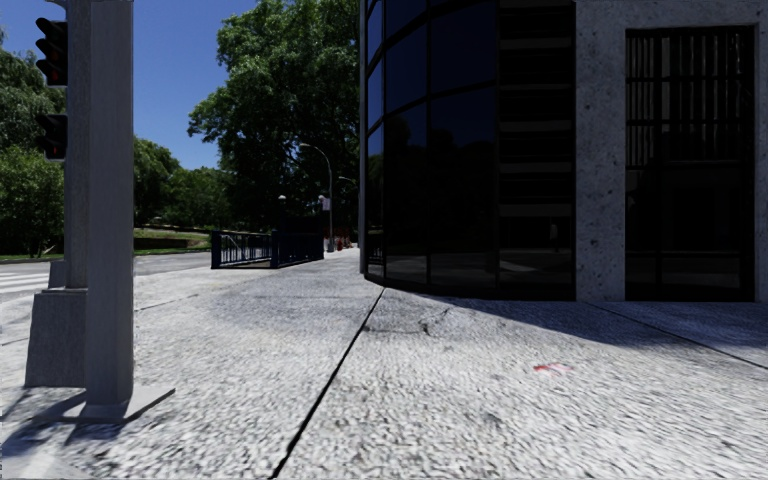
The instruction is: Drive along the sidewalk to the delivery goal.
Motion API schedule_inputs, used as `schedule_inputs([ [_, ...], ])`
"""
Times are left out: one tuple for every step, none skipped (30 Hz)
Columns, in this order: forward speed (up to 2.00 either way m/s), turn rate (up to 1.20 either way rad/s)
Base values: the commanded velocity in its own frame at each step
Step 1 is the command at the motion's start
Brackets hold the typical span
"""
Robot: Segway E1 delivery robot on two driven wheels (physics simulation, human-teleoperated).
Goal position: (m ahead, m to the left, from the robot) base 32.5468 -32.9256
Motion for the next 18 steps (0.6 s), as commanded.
schedule_inputs([
  [1.99, 0.00],
  [1.95, 0.00],
  [1.87, 0.00],
  [1.77, 0.00],
  [1.77, 0.00],
  [1.68, 0.00],
  [1.64, 0.00],
  [1.60, 0.00],
  [1.57, 0.00],
  [1.57, 0.00],
  [1.57, 0.00],
  [1.56, 0.00],
  [1.55, 0.00],
  [1.55, 0.00],
  [1.55, 0.00],
  [1.54, 0.00],
  [1.53, 0.00],
  [1.52, 0.00],
])
